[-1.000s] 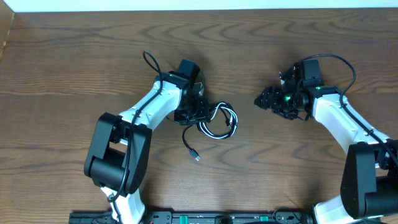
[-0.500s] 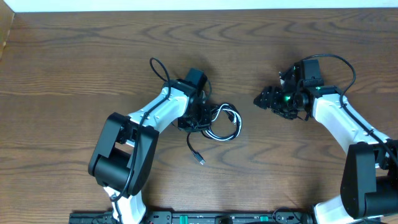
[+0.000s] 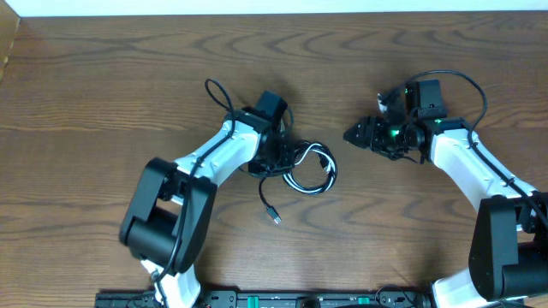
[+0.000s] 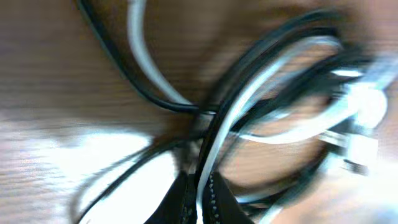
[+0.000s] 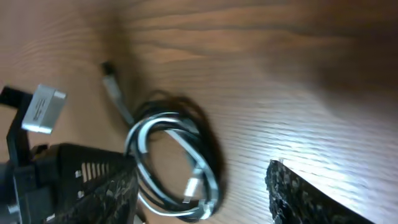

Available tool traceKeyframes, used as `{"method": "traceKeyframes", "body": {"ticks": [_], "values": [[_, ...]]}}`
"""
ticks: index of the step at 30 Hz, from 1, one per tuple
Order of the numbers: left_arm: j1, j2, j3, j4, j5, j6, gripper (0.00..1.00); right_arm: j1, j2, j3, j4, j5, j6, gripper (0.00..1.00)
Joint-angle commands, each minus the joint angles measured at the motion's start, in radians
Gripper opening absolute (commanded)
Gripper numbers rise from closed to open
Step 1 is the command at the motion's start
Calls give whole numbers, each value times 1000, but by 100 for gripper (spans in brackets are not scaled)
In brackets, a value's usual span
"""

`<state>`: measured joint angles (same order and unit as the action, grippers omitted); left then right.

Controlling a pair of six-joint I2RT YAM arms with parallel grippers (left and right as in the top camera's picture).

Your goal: Untangle cables

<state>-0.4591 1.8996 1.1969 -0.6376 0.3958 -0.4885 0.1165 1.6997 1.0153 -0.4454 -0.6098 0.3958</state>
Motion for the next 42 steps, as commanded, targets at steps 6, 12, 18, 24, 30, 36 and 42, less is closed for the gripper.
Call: {"method": "traceKeyframes", "body": {"ticks": [6, 12, 18, 24, 30, 36, 42], "values": [[0, -283, 43, 74, 202, 43, 8, 38, -104, 11, 61, -183, -99, 62], [10, -354, 43, 91, 289, 50, 8, 58, -175, 11, 76, -187, -98, 61], [71, -365, 44, 196, 494, 10, 8, 105, -171, 11, 74, -140, -102, 57], [137, -365, 44, 357, 696, -14, 7, 134, -168, 11, 71, -95, -101, 56], [168, -365, 44, 527, 809, -53, 8, 133, -168, 11, 72, -96, -101, 56], [168, -365, 44, 603, 808, -108, 7, 113, -168, 11, 103, -93, -19, 58], [173, -365, 44, 701, 777, -253, 7, 82, -168, 11, 24, 96, 194, 59]]}}
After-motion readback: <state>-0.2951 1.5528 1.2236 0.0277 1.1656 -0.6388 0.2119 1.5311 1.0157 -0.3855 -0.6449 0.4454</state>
